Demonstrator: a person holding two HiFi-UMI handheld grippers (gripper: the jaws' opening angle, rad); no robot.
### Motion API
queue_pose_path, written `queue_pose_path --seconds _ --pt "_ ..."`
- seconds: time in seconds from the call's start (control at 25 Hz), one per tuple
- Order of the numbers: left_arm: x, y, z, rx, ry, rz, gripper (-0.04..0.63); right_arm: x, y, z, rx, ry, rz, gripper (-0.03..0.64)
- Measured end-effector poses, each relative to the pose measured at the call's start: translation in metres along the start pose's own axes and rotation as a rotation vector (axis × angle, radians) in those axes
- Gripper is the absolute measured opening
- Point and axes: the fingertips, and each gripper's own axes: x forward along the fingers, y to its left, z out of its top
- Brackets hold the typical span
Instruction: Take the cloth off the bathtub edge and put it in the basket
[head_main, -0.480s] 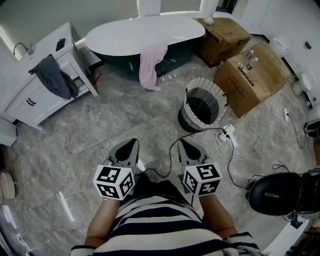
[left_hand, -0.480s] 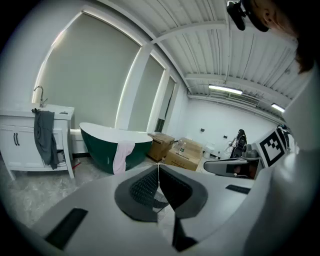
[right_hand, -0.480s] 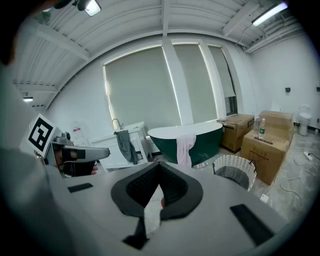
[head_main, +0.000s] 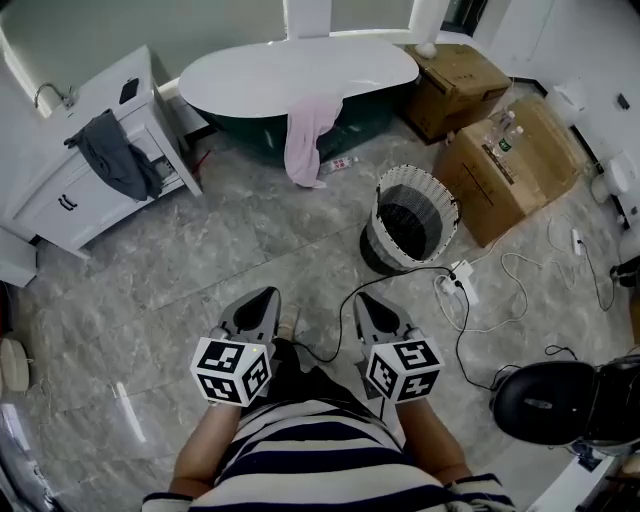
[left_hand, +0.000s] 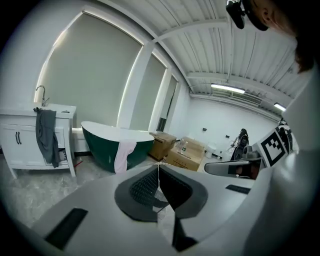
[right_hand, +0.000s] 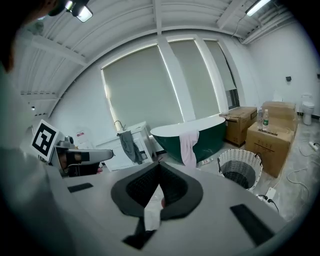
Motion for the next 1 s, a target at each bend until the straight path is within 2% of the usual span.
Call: queue_pose_path --seconds 0.32,0.56,1.0 --pt "0.034 0.016 0.007 -0.017 0.009 -0.024 0.02 0.03 -0.006 0.003 -0.005 0.048 -0.006 0.025" --pt "0.068 0.046 0.026 -0.038 0.014 -0.035 0.02 0.072 -0.009 0.022 -0.028 0.083 -0.008 0.025" --pt "0.13 0.1 0.064 -0.031 0.045 -0.074 0.02 0.153 -0.021 0.064 -0.017 0.104 -0.039 0.025"
